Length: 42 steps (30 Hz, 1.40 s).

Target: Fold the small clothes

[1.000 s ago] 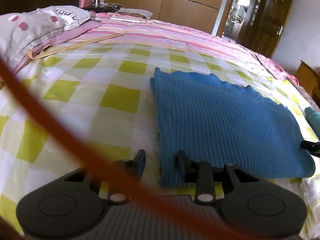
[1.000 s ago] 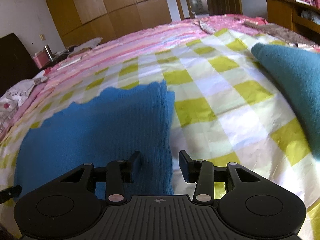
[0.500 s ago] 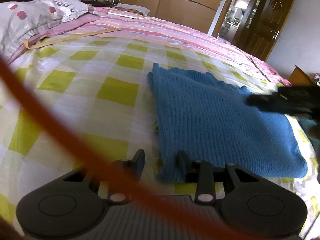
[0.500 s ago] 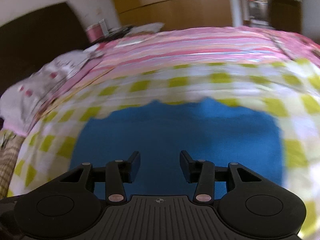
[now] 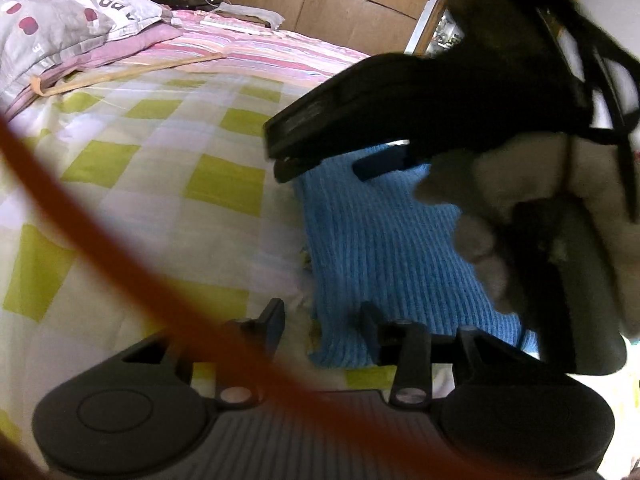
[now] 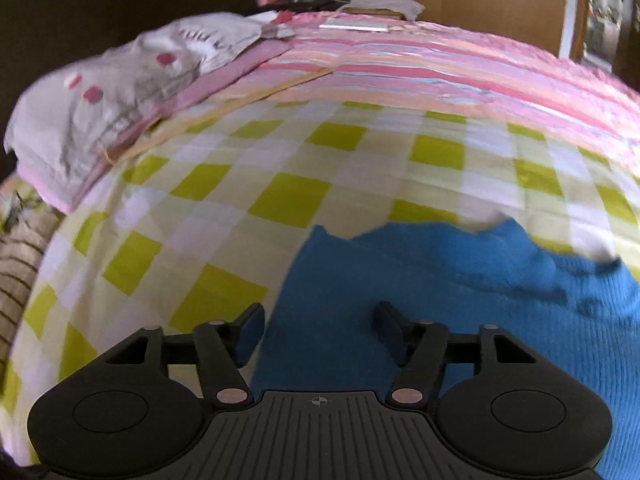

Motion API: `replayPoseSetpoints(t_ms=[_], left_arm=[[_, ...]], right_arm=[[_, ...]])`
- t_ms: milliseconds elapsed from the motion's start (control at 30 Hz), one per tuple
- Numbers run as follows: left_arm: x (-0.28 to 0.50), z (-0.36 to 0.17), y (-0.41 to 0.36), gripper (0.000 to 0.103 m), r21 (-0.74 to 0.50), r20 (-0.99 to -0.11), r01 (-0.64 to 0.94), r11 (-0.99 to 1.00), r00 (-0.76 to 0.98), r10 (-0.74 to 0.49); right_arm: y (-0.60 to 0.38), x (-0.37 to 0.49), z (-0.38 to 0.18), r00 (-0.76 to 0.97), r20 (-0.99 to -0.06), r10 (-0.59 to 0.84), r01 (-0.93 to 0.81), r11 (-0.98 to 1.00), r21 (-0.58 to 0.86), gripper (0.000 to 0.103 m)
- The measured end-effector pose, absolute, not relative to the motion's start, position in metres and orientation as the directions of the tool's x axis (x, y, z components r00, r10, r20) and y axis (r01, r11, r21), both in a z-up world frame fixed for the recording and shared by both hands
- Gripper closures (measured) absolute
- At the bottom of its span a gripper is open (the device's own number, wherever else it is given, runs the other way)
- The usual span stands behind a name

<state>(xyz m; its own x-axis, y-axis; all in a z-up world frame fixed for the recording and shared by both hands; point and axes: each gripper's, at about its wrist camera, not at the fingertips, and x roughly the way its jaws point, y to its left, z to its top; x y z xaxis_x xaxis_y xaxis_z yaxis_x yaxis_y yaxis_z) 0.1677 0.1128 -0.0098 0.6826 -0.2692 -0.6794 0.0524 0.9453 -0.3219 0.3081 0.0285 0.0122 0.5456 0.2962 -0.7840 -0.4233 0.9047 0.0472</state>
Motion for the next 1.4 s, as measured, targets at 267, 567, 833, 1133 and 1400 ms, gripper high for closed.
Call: replayPoseSetpoints(t_ms=[267, 567, 833, 1133, 1400], left_arm=[[0.165, -0.009, 0.111, 0.056, -0.329, -0.675, 0.059, 0.942, 0.683, -0.278], [0.158, -0.005, 0.109, 0.042, -0.323, -0.649, 0.073, 0.944, 0.709, -0.277], [0.154, -0.007, 0.101, 0.027, -0.284, -0.617, 0.098, 0.954, 0.743, -0.26], [0.161, -0.01, 0.085, 0.025, -0.304, -0.613, 0.102, 0.947, 0.741, -0.276], [0.16, 0.012, 0.051, 0.062, -0.273, -0.584, 0.175, 0.946, 0.751, -0.307]], right_arm=[[0.052, 0.318, 0.0, 0.582, -0.801, 0.138, -0.443, 0.881, -0.17, 0.046], [0.027, 0.32, 0.015, 0.573, -0.802, 0.17, -0.429, 0.896, -0.117, 0.082], [-0.018, 0.315, 0.047, 0.575, -0.768, 0.282, -0.388, 0.92, 0.047, 0.084], [-0.069, 0.305, 0.068, 0.573, -0.73, 0.373, -0.352, 0.916, 0.192, 0.085], [-0.114, 0.298, 0.073, 0.57, -0.704, 0.424, -0.309, 0.904, 0.295, 0.086]])
